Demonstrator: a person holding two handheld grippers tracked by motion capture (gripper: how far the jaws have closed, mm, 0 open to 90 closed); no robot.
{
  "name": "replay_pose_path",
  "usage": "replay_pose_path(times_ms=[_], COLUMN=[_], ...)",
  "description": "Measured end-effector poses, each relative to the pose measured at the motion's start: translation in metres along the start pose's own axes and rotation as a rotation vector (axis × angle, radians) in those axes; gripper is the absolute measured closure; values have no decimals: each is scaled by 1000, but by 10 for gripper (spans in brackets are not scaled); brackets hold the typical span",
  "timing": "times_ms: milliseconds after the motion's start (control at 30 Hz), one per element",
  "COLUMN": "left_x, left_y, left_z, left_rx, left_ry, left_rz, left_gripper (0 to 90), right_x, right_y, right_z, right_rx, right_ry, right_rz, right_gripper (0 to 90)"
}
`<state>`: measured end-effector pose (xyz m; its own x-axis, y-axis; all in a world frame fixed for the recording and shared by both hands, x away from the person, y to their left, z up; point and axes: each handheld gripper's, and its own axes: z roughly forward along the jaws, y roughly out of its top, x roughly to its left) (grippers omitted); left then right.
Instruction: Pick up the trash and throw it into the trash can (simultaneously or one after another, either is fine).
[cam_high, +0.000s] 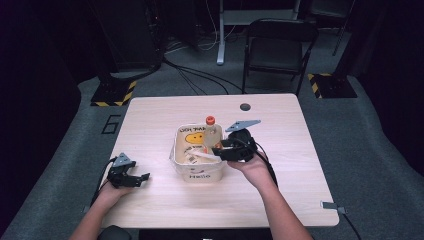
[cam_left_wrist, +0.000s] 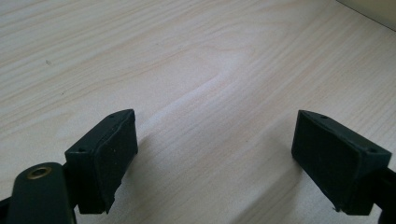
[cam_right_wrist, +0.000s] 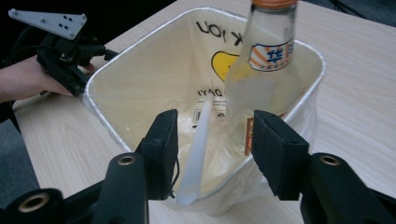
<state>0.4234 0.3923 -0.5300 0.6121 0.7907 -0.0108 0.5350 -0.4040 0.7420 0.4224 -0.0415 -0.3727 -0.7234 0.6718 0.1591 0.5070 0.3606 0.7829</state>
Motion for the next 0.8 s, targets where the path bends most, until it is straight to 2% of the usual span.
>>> replay_pose_path(times_ms=[200,600,800], left_x=[0,1,0], left_y=[0,1,0], left_z=[1,1,0], left_rx=[-2,-2,5], left_ry=[6,7,1], left_rz=[6,6,-3], left_gripper=[142,142,141], right_x=[-5,-8,-14], right_y=[-6,-21,-33], right_z=[-14,-37,-44], right_rx=[-33,-93,-100], right_ry=[-28,-69,-88], right_rz=[26,26,31], right_gripper=[443,434,430])
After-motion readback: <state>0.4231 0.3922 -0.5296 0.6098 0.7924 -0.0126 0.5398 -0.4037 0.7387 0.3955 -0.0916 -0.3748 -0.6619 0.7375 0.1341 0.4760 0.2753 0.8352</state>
